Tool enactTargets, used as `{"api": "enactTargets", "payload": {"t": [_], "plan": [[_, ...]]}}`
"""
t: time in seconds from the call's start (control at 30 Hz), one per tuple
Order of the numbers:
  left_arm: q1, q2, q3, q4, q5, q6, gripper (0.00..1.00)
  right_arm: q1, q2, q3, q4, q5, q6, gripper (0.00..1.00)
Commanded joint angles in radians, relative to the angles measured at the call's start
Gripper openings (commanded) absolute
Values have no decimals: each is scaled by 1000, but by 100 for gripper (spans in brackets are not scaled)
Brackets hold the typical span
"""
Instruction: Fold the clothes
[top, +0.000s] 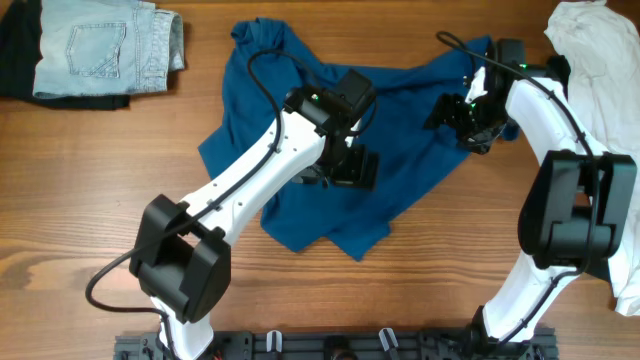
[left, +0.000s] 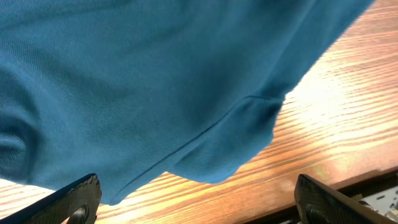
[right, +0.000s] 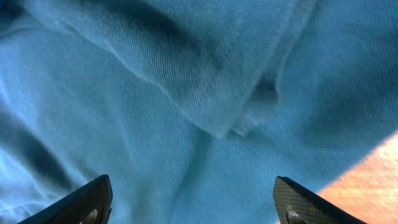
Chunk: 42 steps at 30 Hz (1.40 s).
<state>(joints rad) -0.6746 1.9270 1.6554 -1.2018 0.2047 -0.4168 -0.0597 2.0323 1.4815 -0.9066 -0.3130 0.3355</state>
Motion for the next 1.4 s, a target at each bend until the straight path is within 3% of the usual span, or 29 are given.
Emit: {"api": "enactTargets", "payload": {"t": [0.0,0.23,0.4,0.6,0.67,0.73,0.77,1.13,1.37], "plan": [[5,9,-6,1,-23,-17,100,3,48,-2,33,19,31,82],[5,9,-6,0,-50,-16,100,3,74,-2,116,21,34,71],[5,9,-6,0,-50,-16,100,3,74,-2,148,21,49,52],[5,9,-6,0,-50,-16,100,3,74,-2,150,29,50,46],[5,9,-6,0,-50,-16,100,3,74,-2,151,32,50,34],[5,9,-6,0,-50,-16,100,3,74,-2,161,32,50,10],[5,9,-6,0,-50,-16,100,3,74,-2,171,32,50,4],[5,9,-6,1,-49,-16,100,-8,74,134,557,-31,201,4],[5,9,-6,1,-49,-17,100,-28,74,204,914,109,334,4]]}}
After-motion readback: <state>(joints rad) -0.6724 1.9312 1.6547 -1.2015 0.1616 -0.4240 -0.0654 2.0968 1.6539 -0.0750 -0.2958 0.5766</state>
